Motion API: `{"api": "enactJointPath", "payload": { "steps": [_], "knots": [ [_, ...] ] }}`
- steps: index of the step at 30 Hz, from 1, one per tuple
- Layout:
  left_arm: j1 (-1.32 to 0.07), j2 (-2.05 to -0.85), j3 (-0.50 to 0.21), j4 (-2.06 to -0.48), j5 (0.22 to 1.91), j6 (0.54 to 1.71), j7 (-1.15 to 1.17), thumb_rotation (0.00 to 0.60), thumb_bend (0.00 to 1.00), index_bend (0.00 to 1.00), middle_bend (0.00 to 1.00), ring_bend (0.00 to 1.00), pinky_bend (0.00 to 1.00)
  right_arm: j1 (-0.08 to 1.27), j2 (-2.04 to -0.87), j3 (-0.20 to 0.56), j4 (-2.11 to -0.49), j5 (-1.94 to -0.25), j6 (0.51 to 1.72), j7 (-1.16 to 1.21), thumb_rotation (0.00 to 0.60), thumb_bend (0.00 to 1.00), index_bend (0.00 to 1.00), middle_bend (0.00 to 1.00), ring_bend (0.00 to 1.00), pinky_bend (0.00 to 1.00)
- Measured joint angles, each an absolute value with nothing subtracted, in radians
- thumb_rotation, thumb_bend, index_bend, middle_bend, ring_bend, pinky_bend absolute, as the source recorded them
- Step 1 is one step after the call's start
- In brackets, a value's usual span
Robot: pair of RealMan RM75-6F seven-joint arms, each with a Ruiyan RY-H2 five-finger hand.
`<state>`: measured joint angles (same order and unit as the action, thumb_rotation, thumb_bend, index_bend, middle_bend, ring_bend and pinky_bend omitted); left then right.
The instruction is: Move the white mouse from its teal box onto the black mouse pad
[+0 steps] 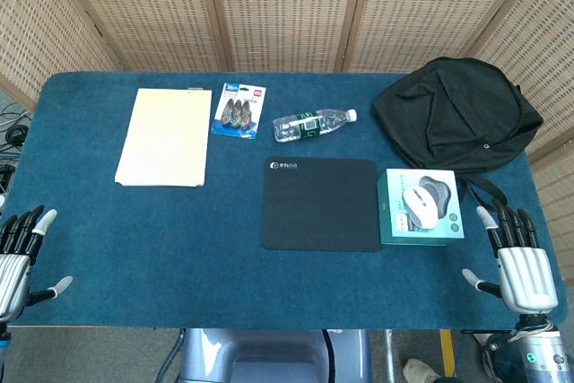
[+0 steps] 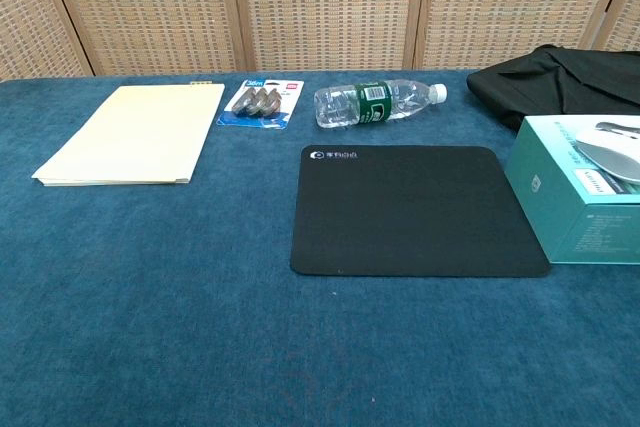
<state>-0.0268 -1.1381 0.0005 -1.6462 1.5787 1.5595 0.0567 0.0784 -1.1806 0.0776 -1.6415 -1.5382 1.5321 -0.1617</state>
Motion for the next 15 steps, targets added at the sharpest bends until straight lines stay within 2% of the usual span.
{"api": "enactJointPath", "payload": {
  "steps": [9,15],
  "knots": [
    [-0.017,-1.135,0.003,-1.644,1.587,1.579,0.040,0.600,0.03,0.00,0.00,0.00,0.00,0.087,-1.176,0.077,-1.649,-1.536,1.514,-0.151,0.600,0.03,0.06,0.00,0.00,0.00],
    [-0.024,-1.132,-0.009,-1.647,1.563,1.562,0.031,0.600,0.03,0.00,0.00,0.00,0.00,0.145,-1.174,0.129,-1.605,-1.482,1.445,-0.171,0.600,0.00,0.06,0.00,0.00,0.00]
  ]
}}
